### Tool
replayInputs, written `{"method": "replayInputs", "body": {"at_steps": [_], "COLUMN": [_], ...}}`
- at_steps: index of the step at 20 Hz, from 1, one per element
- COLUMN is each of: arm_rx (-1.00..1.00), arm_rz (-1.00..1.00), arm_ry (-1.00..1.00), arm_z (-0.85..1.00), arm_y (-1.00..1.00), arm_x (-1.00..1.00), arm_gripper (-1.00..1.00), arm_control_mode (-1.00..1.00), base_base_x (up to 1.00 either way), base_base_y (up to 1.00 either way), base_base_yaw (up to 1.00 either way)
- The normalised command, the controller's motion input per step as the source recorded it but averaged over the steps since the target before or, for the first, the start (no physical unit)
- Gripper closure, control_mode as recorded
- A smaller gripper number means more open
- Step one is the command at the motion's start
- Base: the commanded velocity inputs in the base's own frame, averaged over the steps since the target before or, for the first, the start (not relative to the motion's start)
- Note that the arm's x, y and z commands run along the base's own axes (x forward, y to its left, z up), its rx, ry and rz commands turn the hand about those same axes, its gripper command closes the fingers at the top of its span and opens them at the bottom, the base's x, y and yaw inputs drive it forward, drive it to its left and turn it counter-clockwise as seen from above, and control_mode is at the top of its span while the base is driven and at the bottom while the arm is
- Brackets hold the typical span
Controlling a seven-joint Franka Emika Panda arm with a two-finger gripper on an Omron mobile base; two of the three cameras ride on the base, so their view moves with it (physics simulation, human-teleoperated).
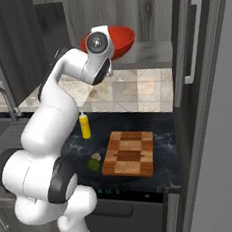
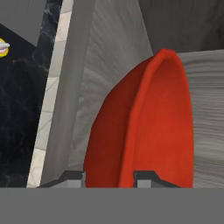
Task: Open the cabinet. Place the bowl and condiment on the counter. Then place the lime and garlic on the cutting board.
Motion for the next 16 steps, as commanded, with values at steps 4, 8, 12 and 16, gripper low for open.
{"method": "replayInputs", "body": {"at_steps": [4,8,12,16], "arm_rx": [0.00,0.00,0.00,0.00], "arm_rz": [-0.01,0.00,0.00,0.00], "arm_ry": [0.00,0.00,0.00,0.00], "arm_z": [0.03,0.00,0.00,0.00], "arm_y": [0.00,0.00,0.00,0.00], "arm_x": [-0.34,-0.32,-0.32,-0.32], "arm_gripper": [1.00,1.00,1.00,1.00], "arm_control_mode": [-1.00,-1.00,-1.00,-1.00], "base_base_x": [0.00,0.00,0.00,0.00], "base_base_y": [0.00,0.00,0.00,0.00], "base_base_yaw": [0.00,0.00,0.00,0.00]}}
